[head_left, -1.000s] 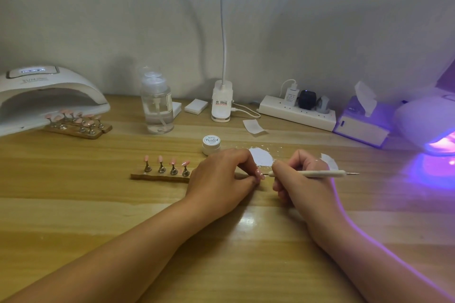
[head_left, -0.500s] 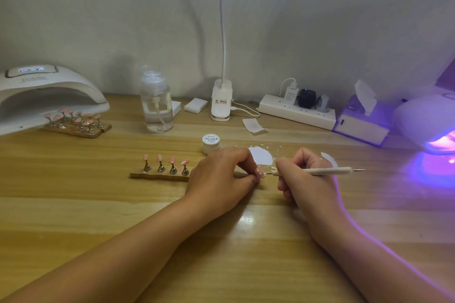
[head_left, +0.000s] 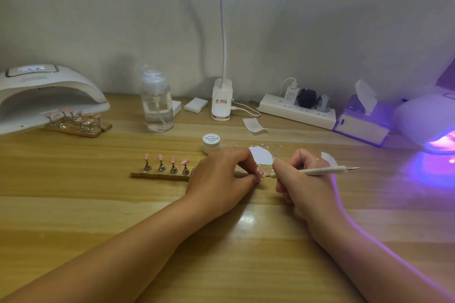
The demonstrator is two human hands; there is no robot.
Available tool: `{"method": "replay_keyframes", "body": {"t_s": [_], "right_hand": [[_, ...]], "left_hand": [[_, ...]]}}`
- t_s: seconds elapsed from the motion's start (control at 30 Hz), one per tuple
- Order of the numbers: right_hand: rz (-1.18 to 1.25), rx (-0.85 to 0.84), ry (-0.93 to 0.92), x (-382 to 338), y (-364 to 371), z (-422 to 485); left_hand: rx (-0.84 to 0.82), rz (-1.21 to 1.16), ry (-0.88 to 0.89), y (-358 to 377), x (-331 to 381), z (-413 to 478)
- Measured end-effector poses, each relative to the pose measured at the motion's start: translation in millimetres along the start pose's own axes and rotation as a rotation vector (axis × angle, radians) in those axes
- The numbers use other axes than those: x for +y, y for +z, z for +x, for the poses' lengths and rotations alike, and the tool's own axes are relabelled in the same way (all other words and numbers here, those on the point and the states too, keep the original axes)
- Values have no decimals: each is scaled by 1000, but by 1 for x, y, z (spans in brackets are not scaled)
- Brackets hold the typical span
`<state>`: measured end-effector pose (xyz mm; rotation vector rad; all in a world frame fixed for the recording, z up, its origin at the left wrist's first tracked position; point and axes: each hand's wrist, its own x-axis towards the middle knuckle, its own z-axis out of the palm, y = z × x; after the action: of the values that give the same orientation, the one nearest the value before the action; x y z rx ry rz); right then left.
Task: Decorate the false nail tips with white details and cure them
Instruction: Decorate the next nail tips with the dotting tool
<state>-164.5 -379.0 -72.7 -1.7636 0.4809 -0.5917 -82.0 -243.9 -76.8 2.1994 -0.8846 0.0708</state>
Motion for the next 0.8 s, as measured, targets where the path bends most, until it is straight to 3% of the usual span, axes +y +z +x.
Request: {"method": "replay_keyframes", "body": {"t_s": [0.43,0.8], "right_hand": [[2,-9,-11,2,0,0],[244,75,16,0,-7,1]], "left_hand": [[1,3,8,0,0,0],[-6,-10,4,1,0,-1]]}}
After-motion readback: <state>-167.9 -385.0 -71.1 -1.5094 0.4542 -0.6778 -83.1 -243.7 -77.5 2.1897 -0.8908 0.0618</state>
